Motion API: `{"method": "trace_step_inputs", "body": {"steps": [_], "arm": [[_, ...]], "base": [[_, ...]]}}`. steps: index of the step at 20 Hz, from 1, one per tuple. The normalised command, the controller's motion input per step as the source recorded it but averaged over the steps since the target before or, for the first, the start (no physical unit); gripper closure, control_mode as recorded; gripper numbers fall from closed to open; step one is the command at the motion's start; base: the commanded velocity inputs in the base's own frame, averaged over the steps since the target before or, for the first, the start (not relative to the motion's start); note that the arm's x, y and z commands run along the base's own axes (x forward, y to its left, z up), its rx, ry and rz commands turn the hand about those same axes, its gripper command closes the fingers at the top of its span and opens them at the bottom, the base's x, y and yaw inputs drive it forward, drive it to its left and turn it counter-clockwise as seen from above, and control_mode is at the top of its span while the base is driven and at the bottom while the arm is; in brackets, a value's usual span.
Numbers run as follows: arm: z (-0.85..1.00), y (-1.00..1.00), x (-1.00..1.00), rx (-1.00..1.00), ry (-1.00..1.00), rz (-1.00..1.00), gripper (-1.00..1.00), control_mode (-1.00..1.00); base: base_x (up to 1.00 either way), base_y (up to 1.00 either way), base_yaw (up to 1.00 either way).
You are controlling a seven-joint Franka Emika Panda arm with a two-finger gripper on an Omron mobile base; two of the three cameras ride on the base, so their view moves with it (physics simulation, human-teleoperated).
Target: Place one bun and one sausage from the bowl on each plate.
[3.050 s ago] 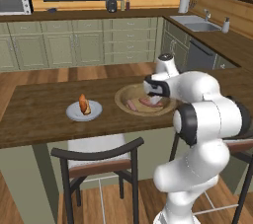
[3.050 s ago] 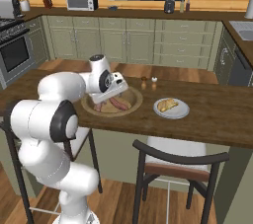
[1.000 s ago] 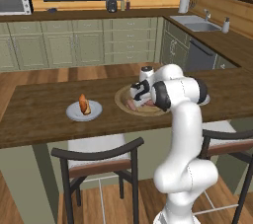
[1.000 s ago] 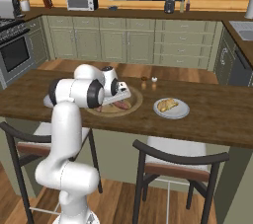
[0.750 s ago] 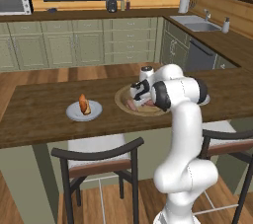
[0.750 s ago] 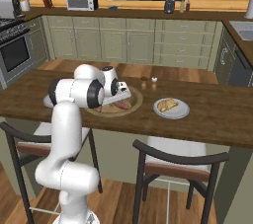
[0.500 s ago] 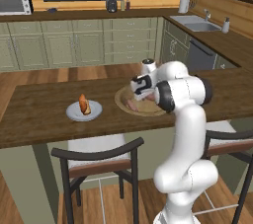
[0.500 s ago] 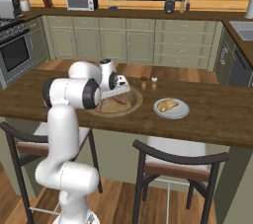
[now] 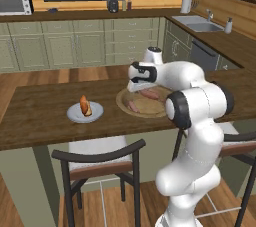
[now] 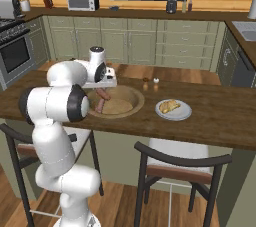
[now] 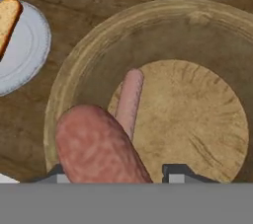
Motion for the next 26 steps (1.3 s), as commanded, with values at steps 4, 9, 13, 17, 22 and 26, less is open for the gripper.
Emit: {"method": "trace_step_inputs", "body": {"steps": [4,9,13,17,22,26], "arm": [[0.47,1.00,-0.20,0.17,0.16,-0.05,1.00,-1.00],[-0.25,1.00,0.03,0.05,0.32,-0.16,1.00,-1.00],[-0.04,1.00,0.33,0.03,0.28,-0.23,1.00,-1.00],[-0.01,0.61,0.28,-0.01,0.04,-0.19,1.00,-1.00],[-0.45,0.26,0.48,-0.01,0.02,0.00,1.00,-1.00],[-0.47,0.25,0.48,0.00,0.07,-0.01,1.00,-1.00]], "base": [[0.00,0.00,0.00],[0.00,0.00,0.00],[0.00,0.00,0.00],[0.00,0.00,0.00],[0.00,0.00,0.00],[0.00,0.00,0.00]]}}
